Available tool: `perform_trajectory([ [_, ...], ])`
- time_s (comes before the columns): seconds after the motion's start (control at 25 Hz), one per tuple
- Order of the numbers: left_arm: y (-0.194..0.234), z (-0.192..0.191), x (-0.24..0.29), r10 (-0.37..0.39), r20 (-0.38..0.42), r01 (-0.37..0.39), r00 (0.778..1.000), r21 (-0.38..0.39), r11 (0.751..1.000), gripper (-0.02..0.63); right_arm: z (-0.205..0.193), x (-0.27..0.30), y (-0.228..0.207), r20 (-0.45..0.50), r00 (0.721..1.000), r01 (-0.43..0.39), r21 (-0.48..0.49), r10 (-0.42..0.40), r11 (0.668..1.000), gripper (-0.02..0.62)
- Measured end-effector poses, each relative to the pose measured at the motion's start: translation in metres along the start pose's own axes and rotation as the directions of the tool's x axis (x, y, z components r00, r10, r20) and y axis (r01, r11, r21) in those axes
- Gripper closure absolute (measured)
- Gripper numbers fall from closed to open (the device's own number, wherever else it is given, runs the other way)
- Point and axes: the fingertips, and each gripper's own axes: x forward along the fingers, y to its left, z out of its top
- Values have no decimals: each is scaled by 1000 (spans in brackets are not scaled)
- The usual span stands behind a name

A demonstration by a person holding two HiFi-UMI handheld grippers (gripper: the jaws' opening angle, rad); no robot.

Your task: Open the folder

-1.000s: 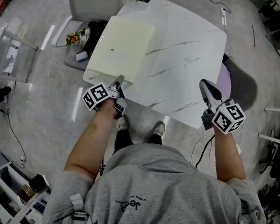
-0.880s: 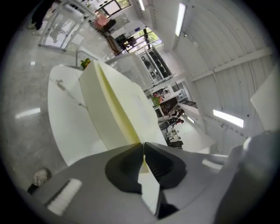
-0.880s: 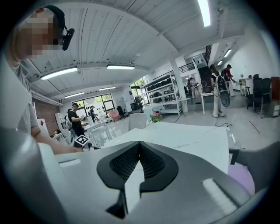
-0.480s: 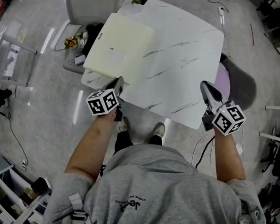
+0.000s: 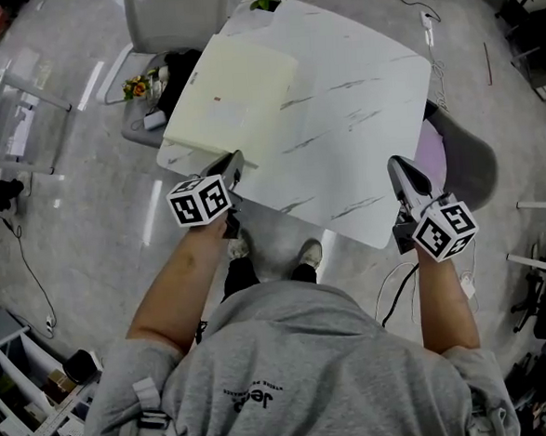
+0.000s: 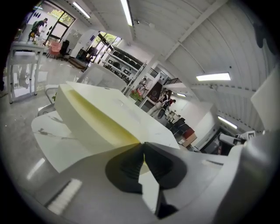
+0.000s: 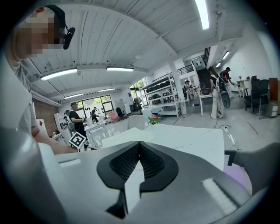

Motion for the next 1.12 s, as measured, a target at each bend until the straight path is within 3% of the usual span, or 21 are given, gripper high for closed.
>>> perform_trajectory([
  [0.32, -1, -5, -7, -21, -3, 21, 1000, -17, 1000, 543, 9, 40, 42, -20, 995, -100, -61, 99, 993, 591],
  [0.56, -4, -4, -12, -33, -1, 33, 999, 49, 998, 543, 6, 68, 80, -45, 984, -176, -88, 173, 980, 591],
  [0.8, -8, 0, -14, -52, 7, 51, 999, 71, 996, 543, 7, 72, 87, -53, 982, -184, -99, 179, 978, 591],
  [1.12, -18, 5, -15, -78, 21, 77, 997, 45, 996, 543, 16, 65, 77, -34, 987, -160, -88, 157, 983, 591],
])
